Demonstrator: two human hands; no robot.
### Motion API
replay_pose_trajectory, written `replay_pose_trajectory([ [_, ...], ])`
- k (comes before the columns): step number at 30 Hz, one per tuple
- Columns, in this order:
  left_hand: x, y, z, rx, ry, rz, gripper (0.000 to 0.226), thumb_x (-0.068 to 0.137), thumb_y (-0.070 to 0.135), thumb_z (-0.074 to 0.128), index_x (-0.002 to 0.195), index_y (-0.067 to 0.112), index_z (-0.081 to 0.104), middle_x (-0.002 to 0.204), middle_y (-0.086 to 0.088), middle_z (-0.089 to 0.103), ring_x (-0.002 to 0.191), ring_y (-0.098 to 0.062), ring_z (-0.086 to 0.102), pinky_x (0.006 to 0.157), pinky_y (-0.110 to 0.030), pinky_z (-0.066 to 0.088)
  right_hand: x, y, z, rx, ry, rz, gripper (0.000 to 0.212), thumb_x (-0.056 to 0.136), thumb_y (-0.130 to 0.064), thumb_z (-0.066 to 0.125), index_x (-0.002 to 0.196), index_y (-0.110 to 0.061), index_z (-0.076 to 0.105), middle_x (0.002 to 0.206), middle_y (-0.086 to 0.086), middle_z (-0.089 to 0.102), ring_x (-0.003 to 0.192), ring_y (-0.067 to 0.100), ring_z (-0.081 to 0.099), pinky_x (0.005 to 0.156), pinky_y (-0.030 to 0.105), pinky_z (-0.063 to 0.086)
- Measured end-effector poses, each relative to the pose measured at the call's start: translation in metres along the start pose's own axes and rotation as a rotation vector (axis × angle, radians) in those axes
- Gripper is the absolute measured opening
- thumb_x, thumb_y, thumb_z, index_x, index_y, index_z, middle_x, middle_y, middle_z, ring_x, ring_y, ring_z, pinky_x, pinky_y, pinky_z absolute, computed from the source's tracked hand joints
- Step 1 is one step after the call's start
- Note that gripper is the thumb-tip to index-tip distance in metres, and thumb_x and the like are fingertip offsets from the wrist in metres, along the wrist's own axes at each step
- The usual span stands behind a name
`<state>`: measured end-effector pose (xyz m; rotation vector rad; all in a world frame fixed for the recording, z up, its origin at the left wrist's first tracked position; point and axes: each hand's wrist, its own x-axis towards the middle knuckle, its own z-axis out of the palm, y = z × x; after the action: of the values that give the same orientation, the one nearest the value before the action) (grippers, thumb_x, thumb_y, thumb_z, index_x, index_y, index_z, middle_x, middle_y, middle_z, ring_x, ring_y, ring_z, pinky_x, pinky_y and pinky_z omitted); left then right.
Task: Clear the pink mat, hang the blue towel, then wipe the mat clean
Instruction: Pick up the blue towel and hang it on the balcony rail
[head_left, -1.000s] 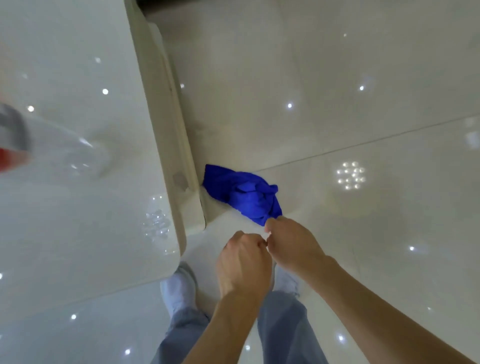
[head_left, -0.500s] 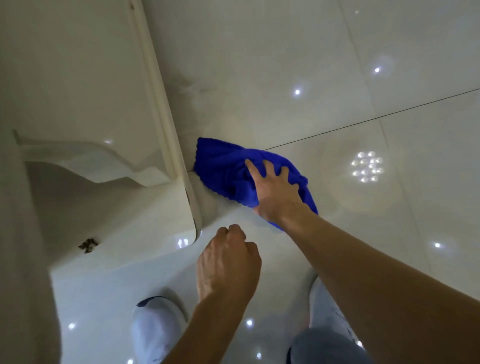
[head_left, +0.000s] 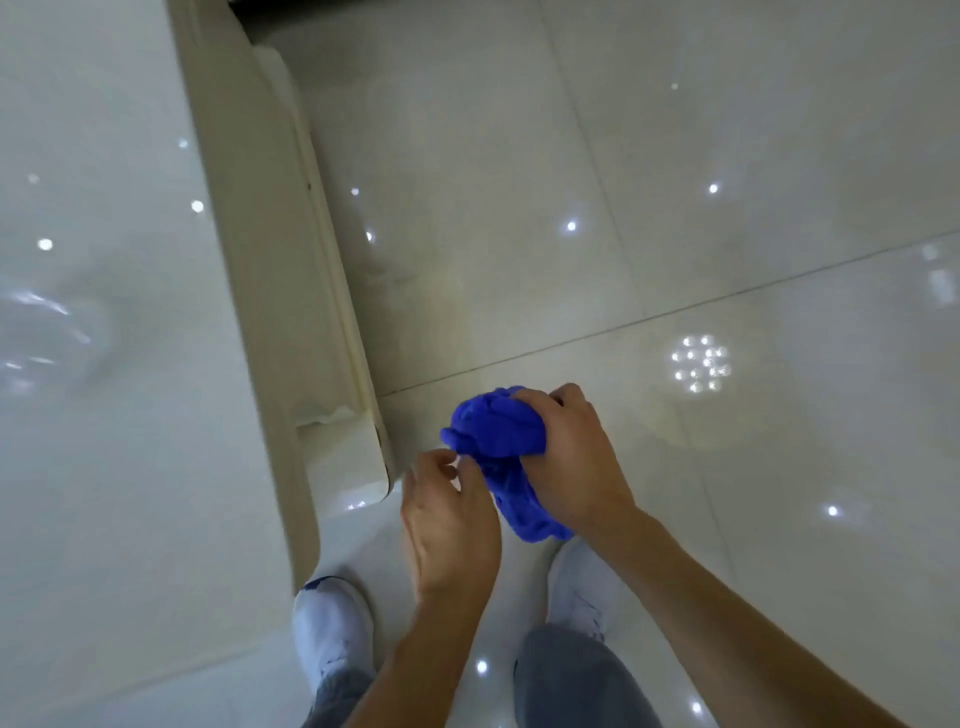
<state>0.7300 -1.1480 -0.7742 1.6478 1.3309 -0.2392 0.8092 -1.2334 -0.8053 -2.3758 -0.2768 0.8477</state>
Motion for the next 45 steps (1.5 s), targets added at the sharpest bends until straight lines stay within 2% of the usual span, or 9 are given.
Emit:
replay_pose_trajectory([
  [4, -0.018, 0.069, -0.041, -0.318, -0.048, -0.263, 0.047, 0.091, 0.057, 0.042, 0.135, 0.038, 0.042, 0.132, 0.000, 0.044, 0.109, -0.026, 0.054, 0.094, -0.053, 0.048, -0.043, -0.062, -0.084, 0.015, -0.043, -0.089, 0.037, 0.089, -0.009, 0.052, 0.116, -0.033, 0.059, 0.106, -0.007, 0.046, 0.101, 0.013, 0.052, 0.088, 0.027, 0.048],
  [6, -0.033, 0.106, -0.067, -0.473, -0.195, -0.346, 0.051, 0.089, 0.066, 0.042, 0.130, 0.037, 0.050, 0.129, 0.002, 0.054, 0.103, -0.024, 0.061, 0.078, -0.046, 0.055, -0.066, -0.096, -0.125, 0.069, -0.091, -0.122, 0.040, 0.085, -0.005, 0.055, 0.110, -0.037, 0.062, 0.106, -0.010, 0.048, 0.103, 0.010, 0.051, 0.090, 0.020, 0.044],
  [9, -0.065, 0.164, -0.112, -0.707, -0.477, -0.418, 0.044, 0.091, 0.058, 0.049, 0.091, 0.020, 0.070, 0.086, -0.003, 0.073, 0.071, -0.018, 0.070, 0.055, -0.027, 0.054, -0.098, -0.147, -0.184, 0.141, -0.150, -0.174, 0.042, 0.080, -0.003, 0.062, 0.106, -0.036, 0.066, 0.109, -0.013, 0.050, 0.107, 0.005, 0.050, 0.092, 0.013, 0.039],
  [18, -0.155, 0.310, -0.206, -0.869, -0.689, -0.221, 0.030, 0.088, 0.038, 0.054, 0.083, 0.015, 0.073, 0.077, -0.006, 0.067, 0.068, -0.019, 0.065, 0.056, -0.025, 0.049, -0.136, -0.261, -0.323, 0.210, 0.051, -0.347, 0.078, 0.070, -0.033, 0.078, 0.137, -0.046, 0.041, 0.139, -0.027, 0.033, 0.130, -0.012, 0.028, 0.106, 0.012, 0.031],
  [21, -0.183, 0.353, -0.232, -0.874, -0.662, -0.167, 0.033, 0.091, 0.035, 0.051, 0.071, 0.016, 0.070, 0.070, -0.004, 0.063, 0.063, -0.018, 0.061, 0.054, -0.024, 0.047, -0.144, -0.294, -0.361, 0.159, 0.038, -0.328, 0.083, 0.061, -0.062, 0.075, 0.134, -0.055, 0.038, 0.145, -0.031, 0.024, 0.136, -0.009, 0.018, 0.113, 0.032, 0.030],
  [25, -0.229, 0.396, -0.259, -0.819, -0.647, -0.096, 0.027, 0.080, 0.039, 0.060, 0.066, 0.017, 0.069, 0.066, -0.002, 0.065, 0.059, -0.016, 0.062, 0.050, -0.023, 0.048, -0.161, -0.336, -0.405, 0.390, -0.207, -0.312, 0.081, 0.071, -0.035, 0.085, 0.138, -0.044, 0.040, 0.132, -0.025, 0.053, 0.119, -0.002, 0.054, 0.101, 0.033, 0.049],
  [30, -0.280, 0.416, -0.286, -0.744, -0.354, 0.052, 0.031, 0.096, 0.030, 0.052, 0.071, 0.016, 0.064, 0.062, 0.003, 0.066, 0.062, -0.013, 0.062, 0.060, -0.024, 0.050, -0.195, -0.365, -0.423, 0.443, -0.181, -0.313, 0.047, 0.075, -0.023, 0.083, 0.113, -0.036, 0.059, 0.106, -0.017, 0.069, 0.097, 0.002, 0.066, 0.086, 0.028, 0.053],
  [38, -0.340, 0.381, -0.367, -0.738, -0.012, 0.148, 0.037, 0.102, 0.038, 0.041, 0.116, 0.014, 0.066, 0.110, -0.008, 0.069, 0.095, -0.024, 0.068, 0.079, -0.044, 0.060, -0.230, -0.423, -0.431, 0.273, -0.087, -0.428, 0.042, 0.074, -0.037, 0.076, 0.109, -0.037, 0.053, 0.107, -0.018, 0.062, 0.093, -0.004, 0.059, 0.077, 0.016, 0.046],
  [45, -0.382, 0.359, -0.425, -0.895, 0.100, 0.216, 0.036, 0.102, 0.037, 0.043, 0.114, 0.013, 0.068, 0.116, -0.011, 0.068, 0.104, -0.025, 0.065, 0.083, -0.048, 0.058, -0.259, -0.485, -0.402, 0.101, -0.146, -0.639, 0.049, 0.070, -0.049, 0.073, 0.112, -0.037, 0.052, 0.110, -0.012, 0.057, 0.092, 0.002, 0.060, 0.072, 0.022, 0.049],
])
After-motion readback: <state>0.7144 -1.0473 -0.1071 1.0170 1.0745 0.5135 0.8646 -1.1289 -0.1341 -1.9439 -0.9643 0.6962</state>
